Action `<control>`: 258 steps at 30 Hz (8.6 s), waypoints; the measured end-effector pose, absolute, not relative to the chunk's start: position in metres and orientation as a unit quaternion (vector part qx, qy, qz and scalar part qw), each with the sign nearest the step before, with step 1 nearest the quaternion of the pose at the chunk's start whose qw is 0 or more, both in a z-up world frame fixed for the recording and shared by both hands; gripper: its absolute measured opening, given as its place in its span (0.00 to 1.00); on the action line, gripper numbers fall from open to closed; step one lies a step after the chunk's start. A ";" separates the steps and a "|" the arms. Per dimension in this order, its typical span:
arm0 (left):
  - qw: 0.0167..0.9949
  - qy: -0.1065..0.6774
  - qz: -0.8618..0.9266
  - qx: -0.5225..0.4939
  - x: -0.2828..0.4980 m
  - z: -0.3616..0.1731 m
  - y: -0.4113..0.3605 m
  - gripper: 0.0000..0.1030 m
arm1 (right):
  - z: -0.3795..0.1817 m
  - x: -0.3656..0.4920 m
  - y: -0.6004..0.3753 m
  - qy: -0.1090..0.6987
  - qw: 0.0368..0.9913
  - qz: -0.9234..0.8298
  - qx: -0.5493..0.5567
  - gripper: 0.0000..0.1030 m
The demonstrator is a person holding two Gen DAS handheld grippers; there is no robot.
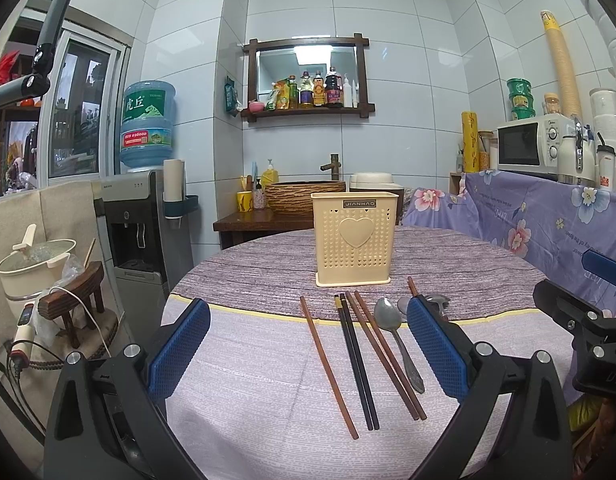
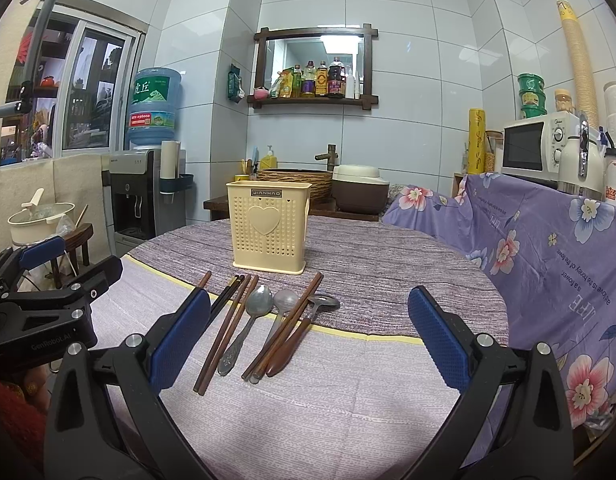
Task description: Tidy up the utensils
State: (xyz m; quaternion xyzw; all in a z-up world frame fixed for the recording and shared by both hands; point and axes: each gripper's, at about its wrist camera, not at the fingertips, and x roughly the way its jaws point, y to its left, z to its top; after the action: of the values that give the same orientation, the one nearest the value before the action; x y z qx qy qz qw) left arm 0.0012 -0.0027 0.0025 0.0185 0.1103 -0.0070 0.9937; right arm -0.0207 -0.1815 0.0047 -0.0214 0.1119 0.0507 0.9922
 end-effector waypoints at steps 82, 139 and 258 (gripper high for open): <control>0.864 0.503 -0.013 -0.014 0.240 -0.048 0.020 0.22 | -0.062 0.311 -0.170 0.514 0.856 0.064 0.005 0.17; 0.917 0.398 -0.019 -0.033 0.233 0.021 0.023 0.08 | 0.016 0.265 -0.181 0.350 0.933 0.078 0.021 0.08; 0.895 0.441 -0.065 -0.019 0.160 -0.057 -0.011 0.35 | -0.066 0.181 -0.219 0.439 0.898 0.035 0.009 0.11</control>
State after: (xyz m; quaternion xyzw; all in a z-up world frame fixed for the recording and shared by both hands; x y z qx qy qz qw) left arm 0.1601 -0.0107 -0.0574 -0.0193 0.4408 -0.0655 0.8950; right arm 0.1812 -0.2188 -0.0655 0.0091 0.4385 0.0352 0.8980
